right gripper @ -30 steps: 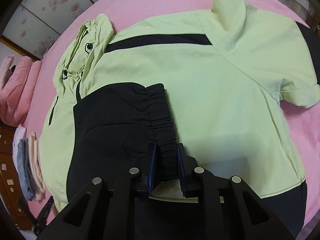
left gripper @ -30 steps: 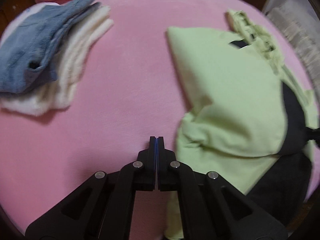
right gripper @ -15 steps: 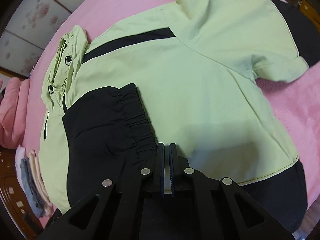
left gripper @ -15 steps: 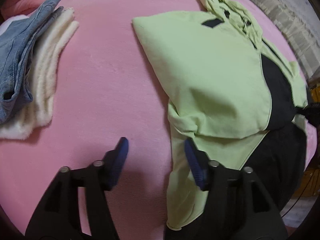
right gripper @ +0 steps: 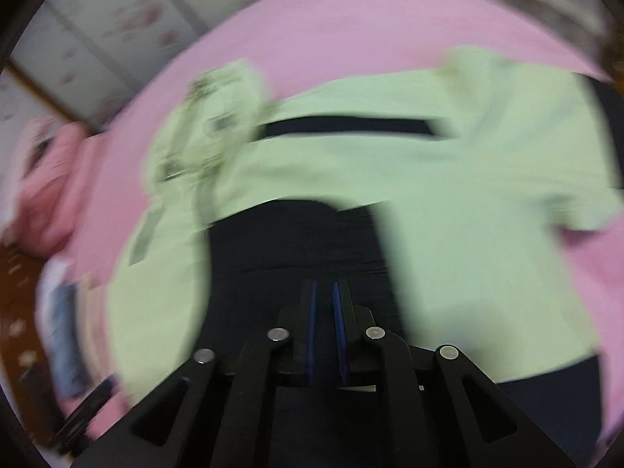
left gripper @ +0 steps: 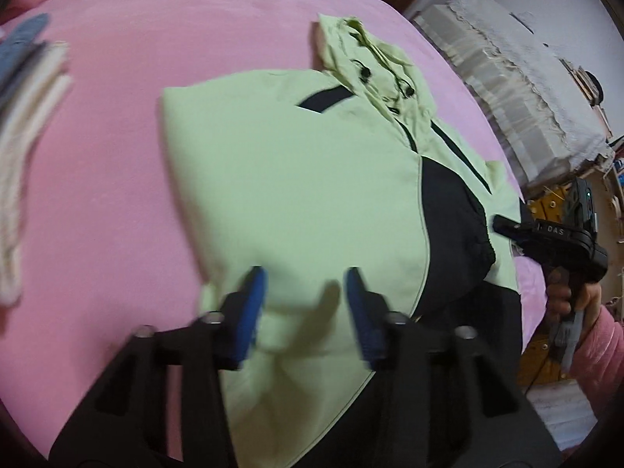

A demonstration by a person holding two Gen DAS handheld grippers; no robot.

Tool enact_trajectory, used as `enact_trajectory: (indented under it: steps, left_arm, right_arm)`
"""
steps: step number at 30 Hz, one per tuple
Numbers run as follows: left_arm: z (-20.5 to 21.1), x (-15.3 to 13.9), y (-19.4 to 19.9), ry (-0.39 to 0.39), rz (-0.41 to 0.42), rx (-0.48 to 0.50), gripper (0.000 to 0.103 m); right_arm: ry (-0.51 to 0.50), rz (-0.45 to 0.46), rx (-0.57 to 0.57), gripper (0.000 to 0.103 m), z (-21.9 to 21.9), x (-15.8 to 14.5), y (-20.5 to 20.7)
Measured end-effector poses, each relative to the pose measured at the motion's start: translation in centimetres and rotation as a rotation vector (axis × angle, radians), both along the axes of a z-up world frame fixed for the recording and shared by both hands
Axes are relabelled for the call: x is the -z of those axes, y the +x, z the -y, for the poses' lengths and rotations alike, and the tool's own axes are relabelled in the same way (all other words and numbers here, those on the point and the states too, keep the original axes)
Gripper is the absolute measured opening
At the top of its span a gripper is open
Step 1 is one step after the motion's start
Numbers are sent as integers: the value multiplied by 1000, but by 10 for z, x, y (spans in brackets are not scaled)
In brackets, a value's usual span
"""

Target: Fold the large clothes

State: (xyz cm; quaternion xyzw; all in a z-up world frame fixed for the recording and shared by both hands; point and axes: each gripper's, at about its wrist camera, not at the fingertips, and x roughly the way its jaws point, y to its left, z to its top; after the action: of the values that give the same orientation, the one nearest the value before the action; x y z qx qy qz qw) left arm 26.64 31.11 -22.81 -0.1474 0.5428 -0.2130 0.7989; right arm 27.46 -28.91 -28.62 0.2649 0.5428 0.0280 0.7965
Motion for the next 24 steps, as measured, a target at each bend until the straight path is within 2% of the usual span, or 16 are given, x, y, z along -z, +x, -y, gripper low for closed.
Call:
enact_trajectory:
  steps: [1,3,5,8,10,11,13,14,15,17,20,21,22,24]
  left_arm:
    - [8,5,5,0,-2,13,28]
    - [21,16,14,15,-1,20,28]
    - [30,31,27,18,-17,2,28]
    - [29,47,47,-22,-31,-33,28]
    - [26,53,61,-42,-30,-65,24]
    - [23,55,68,-46,-27,-81,21]
    - [18,58,80,-33,-22,-108,10]
    - [16,59,85,-29,-21,-115,8]
    - [13,60,88,-22,-22,-125,5]
    - [3,59,94,39,9,-165,3]
    - [-10,63,101,-16,-24,-195,1]
    - [-10,63,101,-6,-26,-199,1]
    - [-5,59,102,30,-24,-193,1]
    - [5,47,101,114,-12,-184,1]
  right_arm:
    - [116,-9,-56,10,-20,8,6]
    - [270,-40,-148,8,-61,24,16]
    - [340,-81,-289,8,-114,38,23]
    - [239,-67,-439,8,-164,50,29]
    - [140,-72,-467,5,-177,66,35]
    - [127,-75,-463,2,-174,72,38]
    - [177,-48,-432,0,-150,78,45]
    - [175,-23,-413,0,-135,78,46]
    - [125,9,-377,0,-109,76,48]
    - [127,39,-317,0,-66,76,50]
    - [-43,31,-83,0,8,66,50]
    - [-124,23,-3,0,27,59,49]
    - [-216,13,64,0,40,50,49]
    - [-279,22,115,0,47,32,49]
